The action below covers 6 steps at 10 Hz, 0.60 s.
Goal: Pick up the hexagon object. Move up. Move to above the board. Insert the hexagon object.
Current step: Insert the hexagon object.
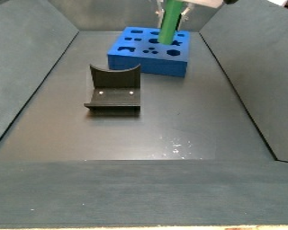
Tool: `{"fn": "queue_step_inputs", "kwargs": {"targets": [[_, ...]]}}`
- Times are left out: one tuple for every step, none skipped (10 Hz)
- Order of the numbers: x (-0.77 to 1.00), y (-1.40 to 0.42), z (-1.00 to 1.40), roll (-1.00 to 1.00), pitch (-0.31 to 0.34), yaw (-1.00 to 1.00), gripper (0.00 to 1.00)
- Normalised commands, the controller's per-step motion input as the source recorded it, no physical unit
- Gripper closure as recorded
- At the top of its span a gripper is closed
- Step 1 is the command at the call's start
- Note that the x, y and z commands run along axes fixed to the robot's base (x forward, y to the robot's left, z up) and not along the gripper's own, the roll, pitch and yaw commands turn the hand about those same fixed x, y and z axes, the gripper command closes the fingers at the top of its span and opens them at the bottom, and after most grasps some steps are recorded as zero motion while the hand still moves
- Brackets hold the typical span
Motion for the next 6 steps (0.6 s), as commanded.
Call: {"fn": "queue_step_inputs", "kwargs": {"targets": [[-0.03,-0.24,-1.00,0.09,-0.220,-0.89,1.00],[0.00,-0.49,-1.00,0.13,-0.274,-0.62,1.00],[0.00,-0.73,-1.00,0.18,-0.263,-0.40,1.00],[0.00,-0.95,-1.00,0.15,-0.063,-0.12,1.00],[0.15,-0.81,-1.00,0.09,0.000,0.31,1.00],[0.13,-0.25,-1.00,0.00,0.023,0.79,1.00]]}}
